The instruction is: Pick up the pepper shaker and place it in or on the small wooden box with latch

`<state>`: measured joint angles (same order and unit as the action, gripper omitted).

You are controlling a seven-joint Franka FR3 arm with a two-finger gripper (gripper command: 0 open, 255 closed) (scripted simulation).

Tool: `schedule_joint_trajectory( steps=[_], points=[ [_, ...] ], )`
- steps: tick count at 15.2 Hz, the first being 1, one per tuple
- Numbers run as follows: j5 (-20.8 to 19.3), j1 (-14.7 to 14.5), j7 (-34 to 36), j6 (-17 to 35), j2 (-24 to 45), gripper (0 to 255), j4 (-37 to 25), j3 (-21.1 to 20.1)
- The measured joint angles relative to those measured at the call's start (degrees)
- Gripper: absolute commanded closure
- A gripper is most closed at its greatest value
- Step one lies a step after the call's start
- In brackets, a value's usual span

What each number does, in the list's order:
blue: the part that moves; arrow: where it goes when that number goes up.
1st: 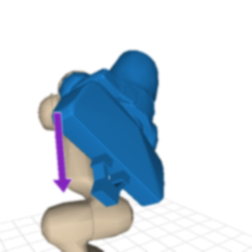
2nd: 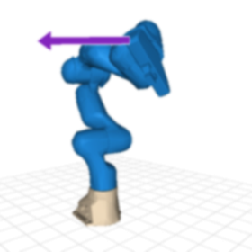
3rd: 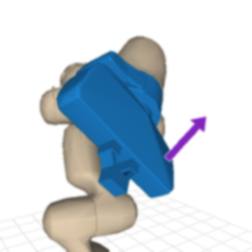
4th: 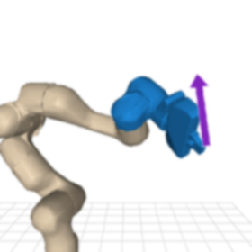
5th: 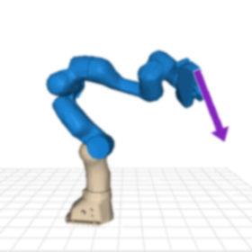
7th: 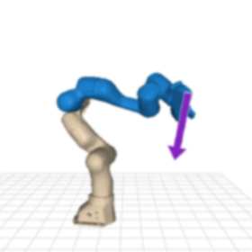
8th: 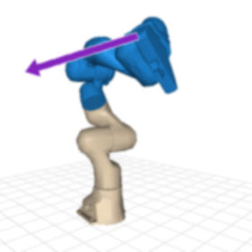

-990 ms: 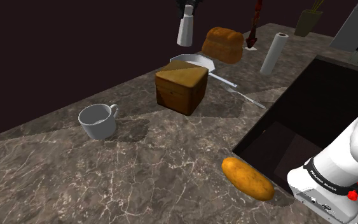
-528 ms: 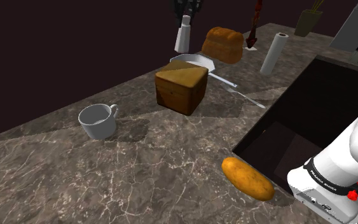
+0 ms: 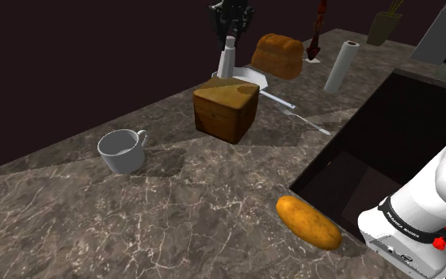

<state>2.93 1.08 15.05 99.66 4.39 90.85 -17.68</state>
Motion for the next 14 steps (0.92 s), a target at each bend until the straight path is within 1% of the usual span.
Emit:
schedule_joint_trajectory(
  steps=[3, 6, 12, 13, 14],
  points=[
    [0.21, 0.10, -0.30, 2.65, -0.56, 255, 3.20, 0.06],
    [0.20, 0.10, -0.43, 4.70, -0.42, 255, 5.13, 0.07],
    [0.28, 0.13, -0.52, 5.26, -0.63, 255, 5.85, 0.08],
    [0.28, 0.13, -0.52, 5.27, -0.63, 0, 5.86, 0.08],
    [0.28, 0.13, -0.52, 5.27, -0.63, 0, 5.86, 0.08]
  ],
)
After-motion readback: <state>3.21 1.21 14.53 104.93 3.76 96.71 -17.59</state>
